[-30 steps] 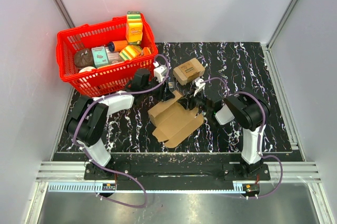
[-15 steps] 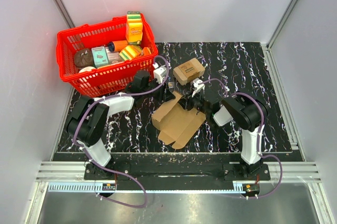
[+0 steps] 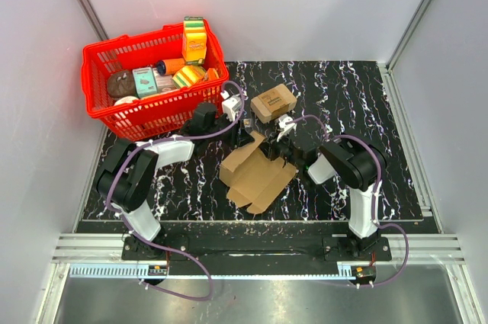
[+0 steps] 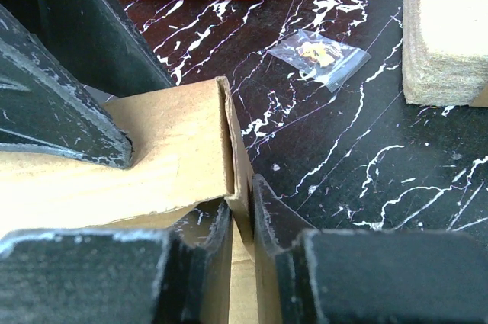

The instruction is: Fold the paper box

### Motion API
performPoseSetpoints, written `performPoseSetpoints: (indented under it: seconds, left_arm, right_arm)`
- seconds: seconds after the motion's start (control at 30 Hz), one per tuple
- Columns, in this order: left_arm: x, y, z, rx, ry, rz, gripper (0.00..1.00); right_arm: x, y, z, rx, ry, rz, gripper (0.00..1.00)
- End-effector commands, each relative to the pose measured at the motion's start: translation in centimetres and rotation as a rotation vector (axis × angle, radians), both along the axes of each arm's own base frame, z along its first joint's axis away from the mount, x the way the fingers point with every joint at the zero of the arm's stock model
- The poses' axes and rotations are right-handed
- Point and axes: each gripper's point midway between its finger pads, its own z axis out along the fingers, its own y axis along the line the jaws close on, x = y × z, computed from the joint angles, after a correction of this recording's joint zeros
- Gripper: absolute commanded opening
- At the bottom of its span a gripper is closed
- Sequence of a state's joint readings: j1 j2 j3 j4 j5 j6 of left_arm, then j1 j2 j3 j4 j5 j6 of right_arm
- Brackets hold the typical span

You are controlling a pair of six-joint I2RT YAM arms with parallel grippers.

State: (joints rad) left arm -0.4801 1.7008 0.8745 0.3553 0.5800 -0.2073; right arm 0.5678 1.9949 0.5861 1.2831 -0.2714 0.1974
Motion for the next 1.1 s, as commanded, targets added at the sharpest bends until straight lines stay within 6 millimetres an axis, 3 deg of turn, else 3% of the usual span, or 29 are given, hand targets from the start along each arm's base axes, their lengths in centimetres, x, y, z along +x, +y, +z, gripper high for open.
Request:
performPoseSetpoints:
  seconds: [0.0,0.47,0.8,0.87,1.0,1.07]
  left_arm:
    - [-1.6,-0.3,0.2,-0.011,0.012,-0.042,0.43]
    - [-2.0,-0.6,0.6,-0.028,0.013,-0.063,0.41]
    - [-2.2,-0.9,0.7,-0.037,0.015,-0.077,0.39]
    - [-2.3,-0.9,0.6,-0.034,0.017,-0.074,0.39]
    - [-2.1,-0.7,0.4,-0.022,0.017,-0.064,0.39]
    - [-1.9,-0.6,0.4,-0.017,0.013,-0.054,0.39]
  right_arm:
    - [0.5,0.5,3.4,0.064,-0.118,-0.026,0.18]
    - [1.0,-0.3,3.5,0.040,-0.123,-0.106,0.14]
    - [1.0,-0.5,3.5,0.032,-0.122,-0.125,0.04]
    - [1.0,-0.6,3.5,0.031,-0.124,-0.128,0.11]
    - [0.6,-1.0,3.8,0.020,-0.143,-0.133,0.38]
    - [0.4,-1.3,4.0,0.018,-0.147,-0.133,0.43]
